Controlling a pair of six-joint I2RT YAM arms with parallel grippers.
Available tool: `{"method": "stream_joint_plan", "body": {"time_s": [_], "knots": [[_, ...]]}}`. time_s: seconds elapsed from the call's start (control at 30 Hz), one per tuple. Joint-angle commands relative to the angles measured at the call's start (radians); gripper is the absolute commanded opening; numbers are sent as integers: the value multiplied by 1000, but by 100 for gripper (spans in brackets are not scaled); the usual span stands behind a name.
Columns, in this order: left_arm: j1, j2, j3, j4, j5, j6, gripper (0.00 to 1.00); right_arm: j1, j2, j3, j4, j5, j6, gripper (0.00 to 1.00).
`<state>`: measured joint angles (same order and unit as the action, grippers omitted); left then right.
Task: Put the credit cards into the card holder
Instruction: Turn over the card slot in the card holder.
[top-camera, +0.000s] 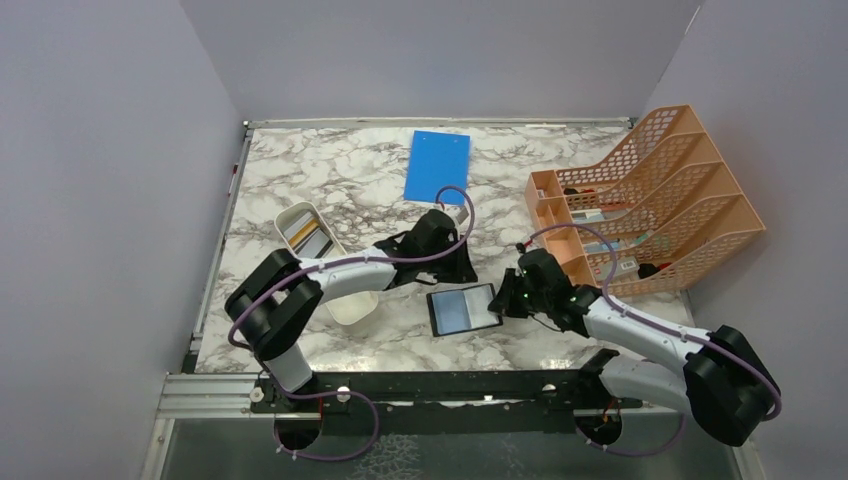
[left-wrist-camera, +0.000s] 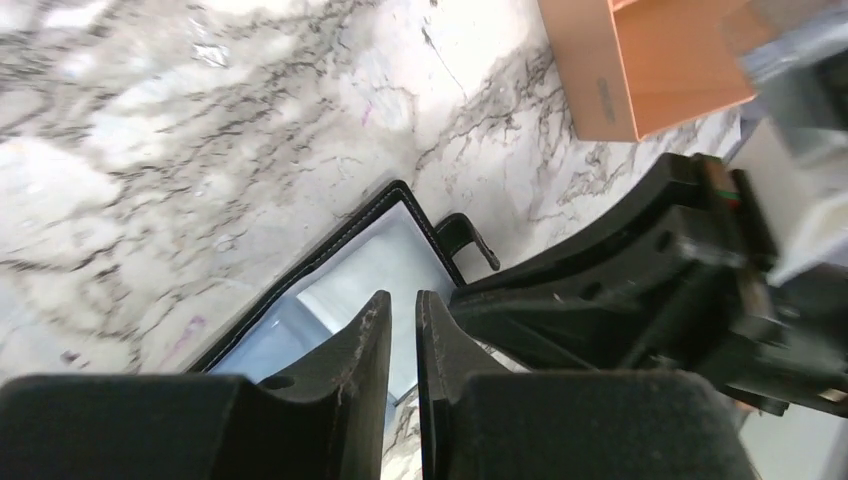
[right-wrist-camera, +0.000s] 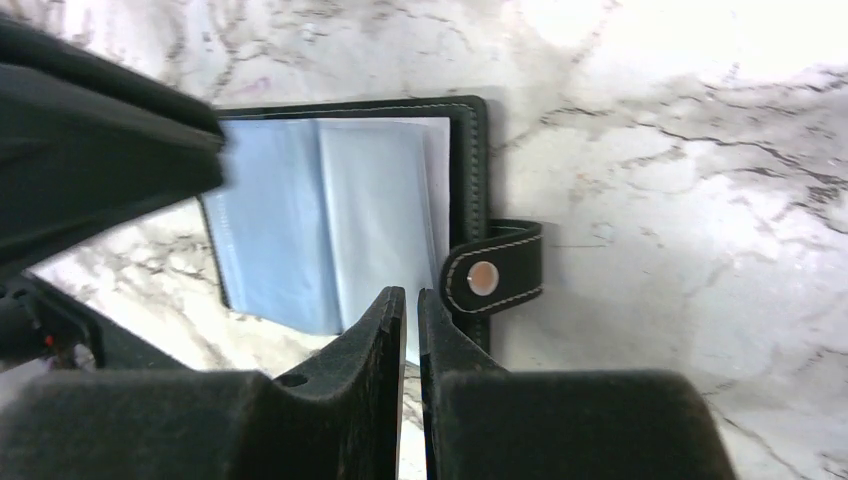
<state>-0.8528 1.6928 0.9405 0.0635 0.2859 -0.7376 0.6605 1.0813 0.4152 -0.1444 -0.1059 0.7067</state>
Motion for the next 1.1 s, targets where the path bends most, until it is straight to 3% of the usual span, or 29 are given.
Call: {"method": "stream_joint_plan", "body": {"time_s": [0.0, 0.43, 0.7, 0.83, 1.07], "knots": [[-2, -96, 38, -144, -161, 60, 20, -4, 17, -27, -25, 118, 7, 15], [65, -269, 99, -423, -406, 173, 31, -4, 38, -33, -6, 123, 4, 15], [264, -389, 93, -512, -484, 236, 36, -5, -18, -12, -10, 68, -19, 16], [339, -439, 102, -525, -554, 377, 38, -4, -21, -9, 1, 46, -31, 16], [355, -528, 11, -416, -665, 788, 36, -4, -32, 7, 6, 9, -58, 16]]}}
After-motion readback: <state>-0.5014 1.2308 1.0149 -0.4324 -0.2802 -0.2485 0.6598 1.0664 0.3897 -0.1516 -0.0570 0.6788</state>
